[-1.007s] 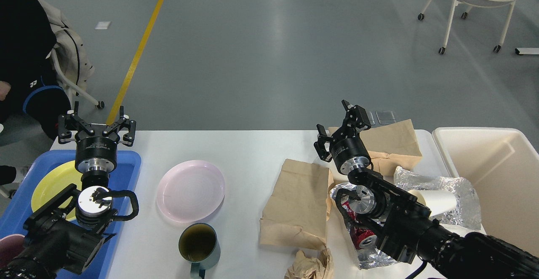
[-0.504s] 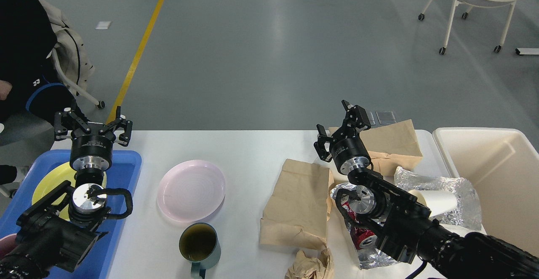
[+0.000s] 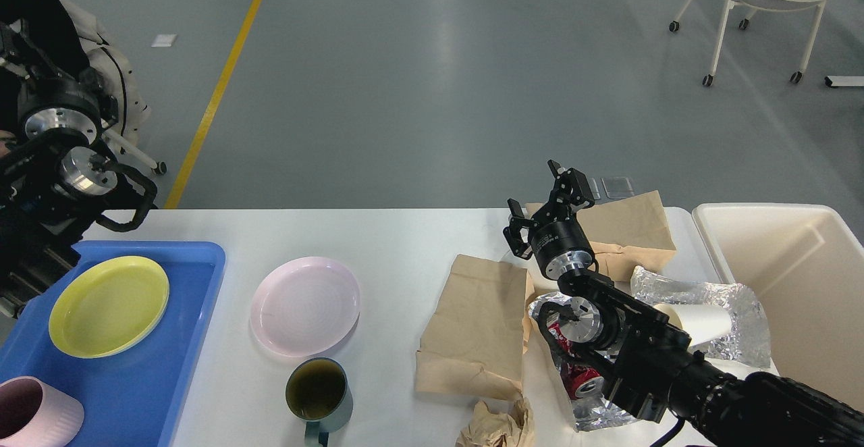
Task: Tidy desktop
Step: 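Raise the left gripper up and away from the blue tray, then move the left gripper down to the dark green mug and grasp it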
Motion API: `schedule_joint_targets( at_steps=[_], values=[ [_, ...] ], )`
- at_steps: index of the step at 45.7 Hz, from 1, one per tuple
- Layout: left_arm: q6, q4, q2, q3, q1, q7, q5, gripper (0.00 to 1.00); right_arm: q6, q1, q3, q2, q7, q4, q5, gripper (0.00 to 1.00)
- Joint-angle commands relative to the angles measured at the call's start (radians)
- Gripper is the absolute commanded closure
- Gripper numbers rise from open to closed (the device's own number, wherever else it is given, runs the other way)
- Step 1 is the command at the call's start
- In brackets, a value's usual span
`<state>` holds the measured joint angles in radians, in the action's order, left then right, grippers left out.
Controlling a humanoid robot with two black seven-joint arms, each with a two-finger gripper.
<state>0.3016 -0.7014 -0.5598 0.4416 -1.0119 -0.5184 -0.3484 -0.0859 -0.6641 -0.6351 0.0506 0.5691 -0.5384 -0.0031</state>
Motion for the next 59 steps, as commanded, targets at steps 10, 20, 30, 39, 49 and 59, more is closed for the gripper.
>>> schedule_joint_targets(
  at_steps=[10,20,30,39,49,59],
  values=[
    [-0.004,-0.015,-0.063,-1.008,-0.376,0.0,0.011,0.03,0.0,0.0,0.0,0.0,0.0,0.0,0.0,0.0],
    [-0.088,-0.09,0.09,-1.514,-0.698,0.0,0.011,0.03,0.0,0.0,0.0,0.0,0.0,0.0,0.0,0.0],
    [-0.384,-0.225,0.291,-1.759,-0.898,0.0,0.014,0.03,0.0,0.0,0.0,0.0,0.0,0.0,0.0,0.0],
    [-0.72,-0.38,0.311,-1.802,-0.915,0.001,0.016,0.03,0.0,0.0,0.0,0.0,0.0,0.0,0.0,0.0],
    [-0.894,-0.4,0.353,-1.943,-0.978,0.0,0.031,0.03,0.0,0.0,0.0,0.0,0.0,0.0,0.0,0.0],
    [-0.895,-0.539,0.403,-1.956,-0.962,0.0,0.032,0.03,0.0,0.0,0.0,0.0,0.0,0.0,0.0,0.0]
  ],
)
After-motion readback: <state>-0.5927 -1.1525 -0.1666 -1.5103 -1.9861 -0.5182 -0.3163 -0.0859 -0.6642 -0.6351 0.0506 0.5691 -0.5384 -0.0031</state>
